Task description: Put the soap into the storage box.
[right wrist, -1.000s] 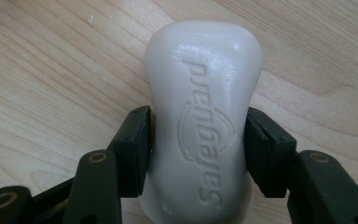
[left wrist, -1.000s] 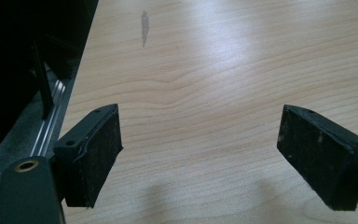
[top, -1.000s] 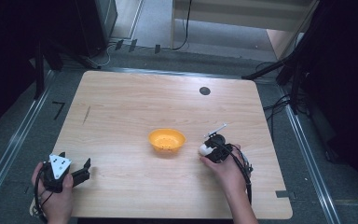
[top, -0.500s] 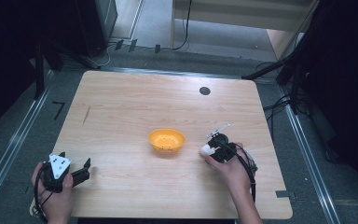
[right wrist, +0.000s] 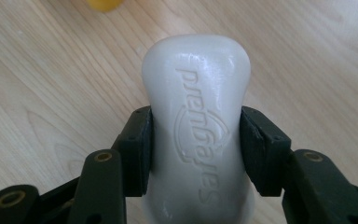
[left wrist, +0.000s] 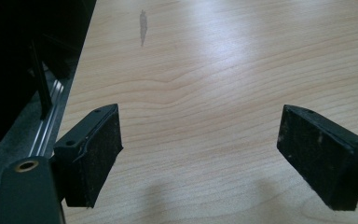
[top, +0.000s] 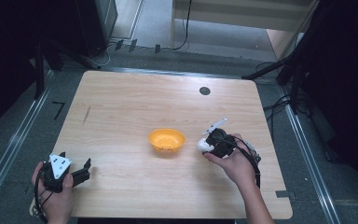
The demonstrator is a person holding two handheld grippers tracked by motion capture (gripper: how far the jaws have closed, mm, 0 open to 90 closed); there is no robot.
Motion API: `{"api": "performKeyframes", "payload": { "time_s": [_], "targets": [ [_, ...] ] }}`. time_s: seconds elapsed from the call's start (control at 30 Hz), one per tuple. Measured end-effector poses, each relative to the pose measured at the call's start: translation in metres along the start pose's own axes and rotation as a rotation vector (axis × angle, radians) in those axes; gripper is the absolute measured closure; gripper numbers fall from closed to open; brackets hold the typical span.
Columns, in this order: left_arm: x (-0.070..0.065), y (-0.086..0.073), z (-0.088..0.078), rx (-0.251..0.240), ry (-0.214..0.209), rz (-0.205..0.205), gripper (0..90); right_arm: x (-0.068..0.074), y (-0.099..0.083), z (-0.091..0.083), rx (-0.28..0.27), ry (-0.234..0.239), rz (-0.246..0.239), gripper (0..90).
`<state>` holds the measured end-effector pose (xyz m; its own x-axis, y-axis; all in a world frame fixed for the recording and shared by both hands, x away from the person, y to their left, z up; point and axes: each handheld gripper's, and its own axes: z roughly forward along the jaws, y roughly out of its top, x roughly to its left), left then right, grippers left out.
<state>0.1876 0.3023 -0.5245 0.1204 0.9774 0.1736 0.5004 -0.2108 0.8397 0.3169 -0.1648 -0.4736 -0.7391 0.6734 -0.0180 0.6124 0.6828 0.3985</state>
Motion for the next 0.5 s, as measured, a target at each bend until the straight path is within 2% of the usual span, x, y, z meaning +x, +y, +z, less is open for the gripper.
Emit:
{"api": "performKeyframes", "payload": {
  "time_s": [0.07,0.13,0.37,0.4,0.5],
  "targets": [
    [0.0,0.0,0.0,-0.002,0.0,-0.001,14.2,0.0,0.002,-0.002,-0.008,0.004,-0.013,50.4],
    [0.001,0.0,0.0,-0.007,-0.003,-0.006,14.1,0.001,0.009,-0.006,-0.033,0.018,-0.055,50.4],
    [0.003,-0.001,-0.001,-0.011,-0.012,-0.024,14.1,0.007,0.026,-0.012,-0.053,0.028,-0.155,50.4],
    [0.003,-0.001,-0.001,-0.011,-0.012,-0.024,14.1,0.007,0.026,-0.012,-0.053,0.028,-0.155,50.4],
    [0.004,-0.001,-0.001,-0.022,-0.025,-0.033,14.1,0.01,0.036,-0.015,-0.084,0.044,-0.199,50.4]
  ]
}}
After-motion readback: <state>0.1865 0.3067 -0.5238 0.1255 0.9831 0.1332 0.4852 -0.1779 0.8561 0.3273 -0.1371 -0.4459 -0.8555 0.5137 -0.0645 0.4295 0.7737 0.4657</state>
